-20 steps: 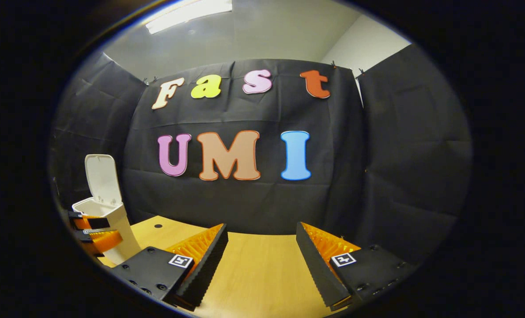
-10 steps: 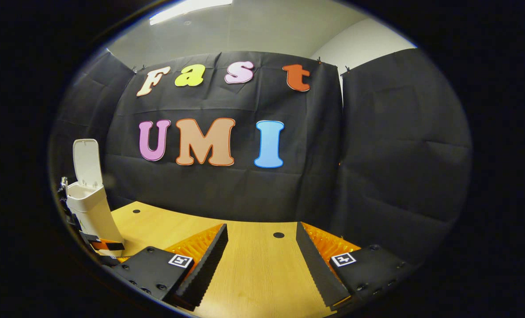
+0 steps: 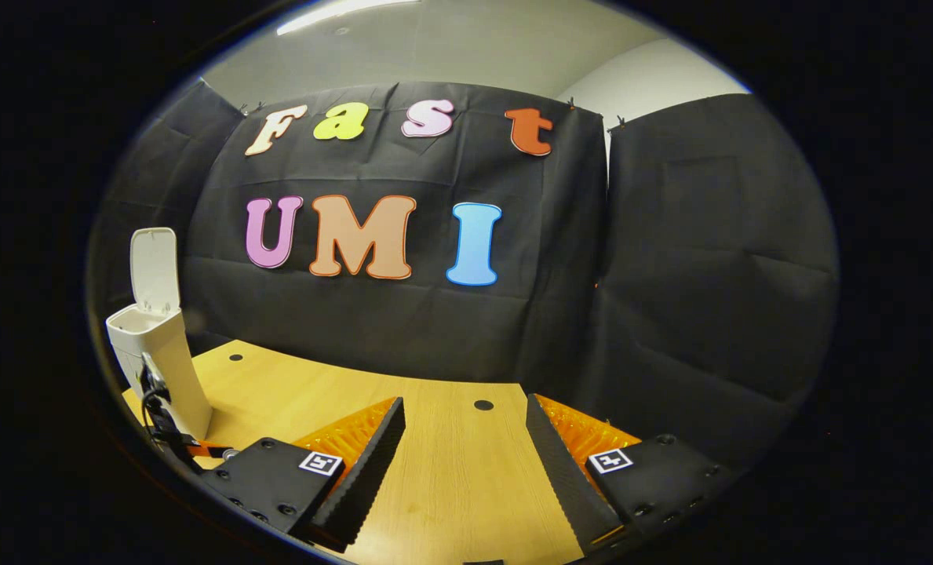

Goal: Press the lid of the desktop garbage bin to open it, pick up the crumpled paper on the desktop and throw it into the bin, then pick up the pop can on the desktop and drop it into the bin, and finally close the garbage bin lid.

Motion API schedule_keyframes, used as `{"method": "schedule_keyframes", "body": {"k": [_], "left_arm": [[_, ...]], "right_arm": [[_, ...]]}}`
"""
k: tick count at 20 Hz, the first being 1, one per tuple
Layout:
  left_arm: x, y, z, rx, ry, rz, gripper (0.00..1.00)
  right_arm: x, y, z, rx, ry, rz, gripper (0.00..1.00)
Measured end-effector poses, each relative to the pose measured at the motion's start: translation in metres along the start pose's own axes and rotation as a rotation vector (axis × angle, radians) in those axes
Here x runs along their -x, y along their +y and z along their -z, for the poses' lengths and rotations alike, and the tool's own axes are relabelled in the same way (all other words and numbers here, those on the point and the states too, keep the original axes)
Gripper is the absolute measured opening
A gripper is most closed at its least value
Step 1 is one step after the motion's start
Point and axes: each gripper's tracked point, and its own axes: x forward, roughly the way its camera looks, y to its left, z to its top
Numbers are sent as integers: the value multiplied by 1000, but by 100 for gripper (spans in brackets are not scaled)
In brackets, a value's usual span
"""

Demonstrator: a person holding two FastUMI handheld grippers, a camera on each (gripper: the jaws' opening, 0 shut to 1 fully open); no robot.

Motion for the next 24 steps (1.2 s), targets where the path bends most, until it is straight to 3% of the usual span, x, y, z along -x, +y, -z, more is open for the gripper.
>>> {"method": "schedule_keyframes", "body": {"k": [3, 4, 5, 7, 15, 20, 24], "left_arm": [[-7, 0, 21, -17, 63, -1, 95], [-5, -1, 22, -13, 55, 7, 92], [-4, -6, 19, -13, 65, 31, 78], [1, -5, 7, -34, 47, 41, 76], [31, -2, -117, -83, -178, 45, 75], [69, 13, -206, -88, -380, 8, 75], [97, 33, -250, -96, -469, -35, 74]], "right_arm": [[2, 4, 3, 30, 2, -7, 98], [3, 5, 4, 37, 3, -7, 98], [3, 6, 4, 41, 6, -8, 97], [2, 10, 6, 42, 8, -14, 98], [-11, 38, -2, 11, -18, -71, 98], [-20, 55, -5, -6, -28, -113, 98], [-26, 63, -8, -30, -37, -137, 98]]}}
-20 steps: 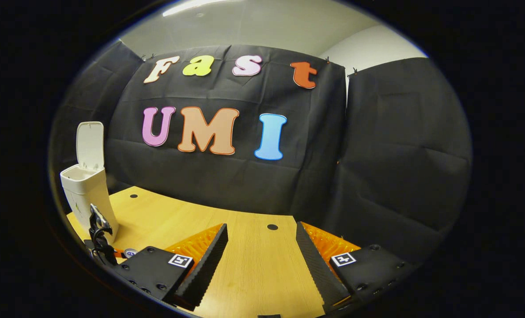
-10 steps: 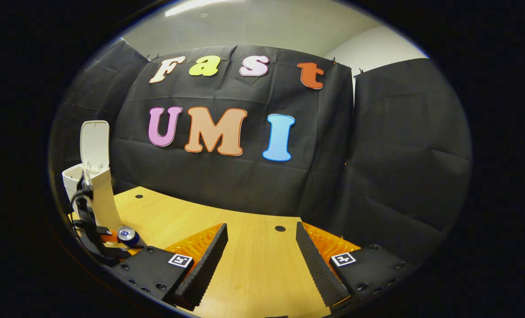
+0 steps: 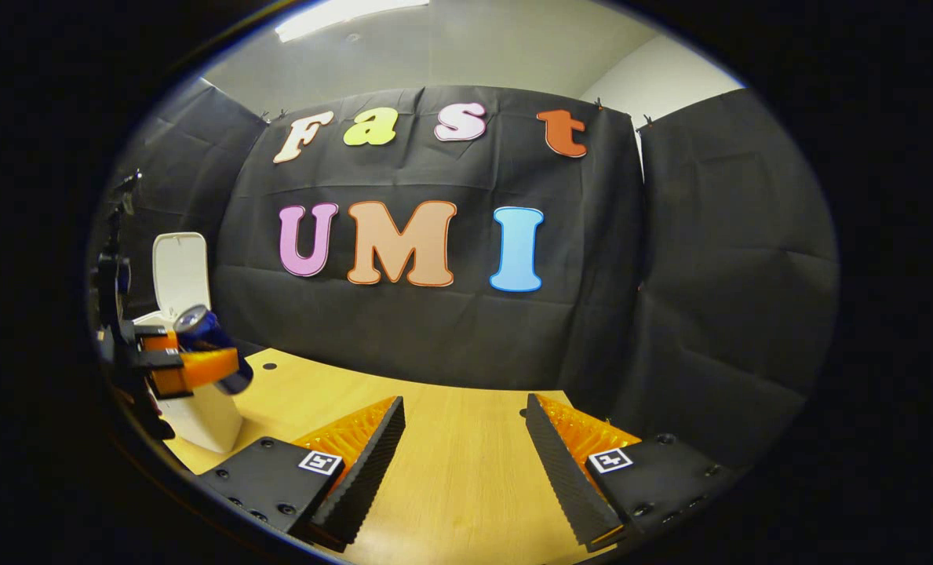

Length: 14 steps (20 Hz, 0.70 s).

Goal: Press the lid of the desktop garbage bin to open it, pick up the crumpled paper on the desktop and throw it into the bin, then pick up the pop can on the desktop and drop it into the bin, and finally close the garbage bin lid.

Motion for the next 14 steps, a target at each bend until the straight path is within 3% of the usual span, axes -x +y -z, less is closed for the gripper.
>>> {"method": "schedule_keyframes", "body": {"k": [6, 14], "left_arm": [[14, 68, -32, -27, -52, -152, 74], [56, 185, -38, -45, -47, -455, 74]], "right_arm": [[-5, 8, -1, -5, -7, -26, 98], [-14, 33, 5, 24, 2, -85, 98]]}}
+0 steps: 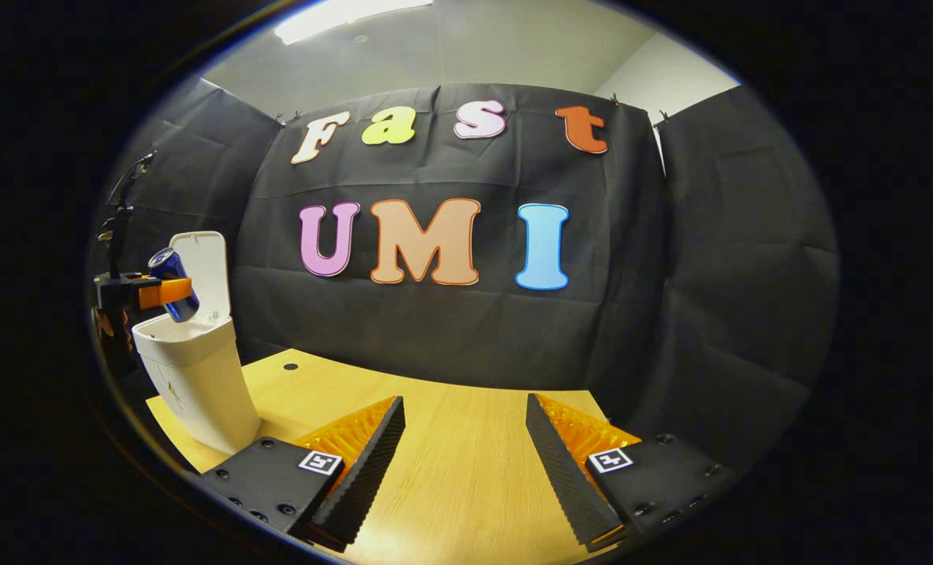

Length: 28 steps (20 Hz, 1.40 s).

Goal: Press the lid of the desktop garbage bin to open it, pick up the crumpled paper on the desktop and throw it into the bin, then pick up the pop can on the desktop and drop it into the bin, and finally close the garbage bin lid.

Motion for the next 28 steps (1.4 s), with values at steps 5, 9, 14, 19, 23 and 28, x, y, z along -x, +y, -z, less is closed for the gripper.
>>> {"method": "schedule_keyframes", "body": {"k": [5, 9, 14, 19, 23, 28], "left_arm": [[-4, 45, 26, -11, 48, -110, 75], [2, 59, 16, -13, 30, -154, 86], [-14, 56, -54, -26, -66, -110, 93], [-49, 59, -121, 6, -156, -87, 91], [-87, 66, -143, -6, -187, -83, 92], [-128, 67, -108, 8, -66, -71, 93]], "right_arm": [[-7, 4, -3, 12, -3, -12, 98], [-9, 3, -4, 11, -3, -10, 98], [-9, 8, -1, 4, -6, -16, 98], [-5, -3, 8, -7, 2, 11, 98], [1, -22, 14, -39, 13, 61, 98], [3, -30, 22, -43, 26, 88, 98]]}}
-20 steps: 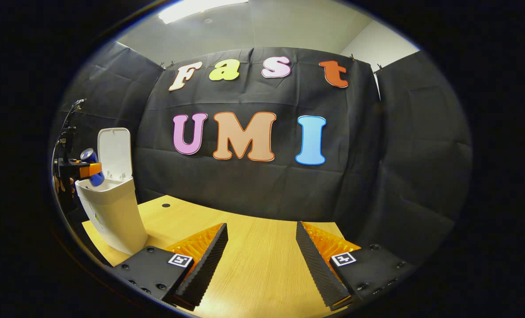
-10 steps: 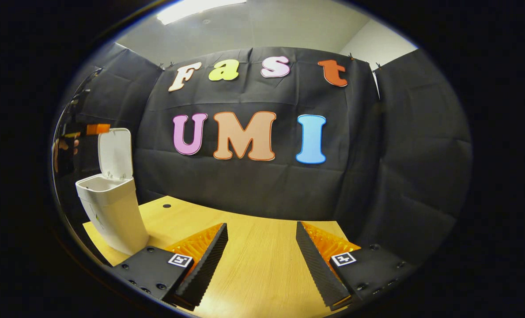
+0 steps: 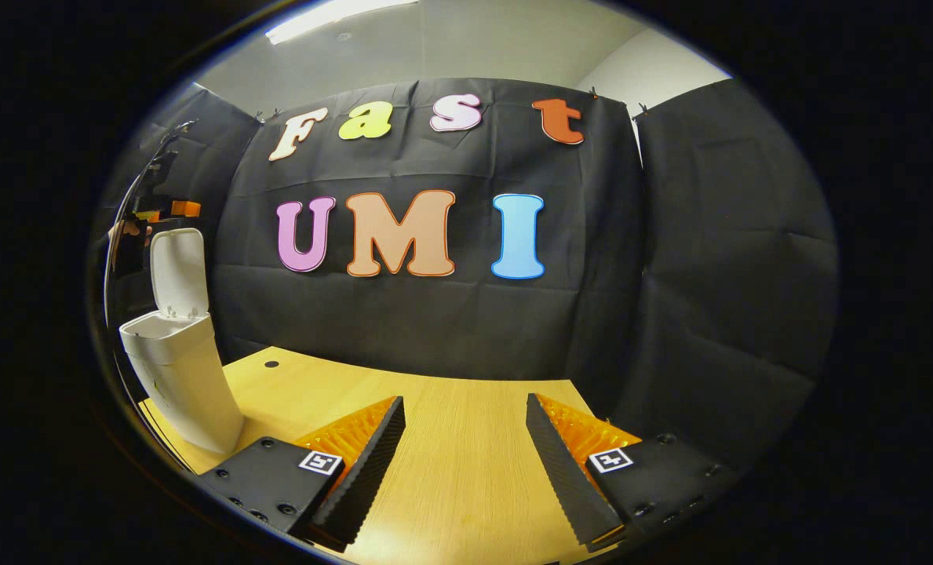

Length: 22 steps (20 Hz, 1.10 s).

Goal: Press the lid of the desktop garbage bin to open it, pick up the crumpled paper on the desktop and throw it into the bin, then pick up the pop can on the desktop and drop it into the bin, and finally close the garbage bin lid.

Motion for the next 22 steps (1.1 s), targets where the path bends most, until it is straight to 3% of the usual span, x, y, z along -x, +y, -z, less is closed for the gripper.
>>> {"method": "schedule_keyframes", "body": {"k": [1, 3, 4, 5, 8, 12, 13, 14, 18, 19, 20, 22], "left_arm": [[1, -2, 14, 16, 49, 4, 91], [4, -5, 0, 0, 2, 21, 97], [5, -8, 2, 8, 19, 22, 94], [14, -6, 9, -2, 28, 18, 92], [39, -8, 11, -12, 41, 22, 98], [84, -16, 27, 5, 68, 47, 94], [95, -17, 32, 7, 77, 49, 98], [104, -17, 39, 11, 85, 51, 93], [134, -22, 62, 17, 105, 71, 91], [139, -24, 68, 16, 111, 73, 98], [143, -25, 73, 20, 112, 72, 91], [149, -24, 84, 31, 125, 62, 91]], "right_arm": [[-1, 0, 1, 2, 2, -1, 99], [-3, 3, 3, 1, 7, -6, 98], [-5, 6, 4, -1, 10, -12, 98], [-8, 9, 3, -5, 13, -21, 98], [-16, 26, -1, -8, 5, -56, 98], [-28, 55, -2, 5, 7, -128, 98], [-31, 63, -2, 8, 9, -147, 98], [-32, 70, -2, 12, 11, -166, 99], [-36, 94, -2, 28, 17, -224, 98], [-37, 98, -3, 33, 17, -234, 98], [-37, 100, -1, 38, 20, -243, 98], [-38, 104, 2, 43, 31, -258, 98]]}}
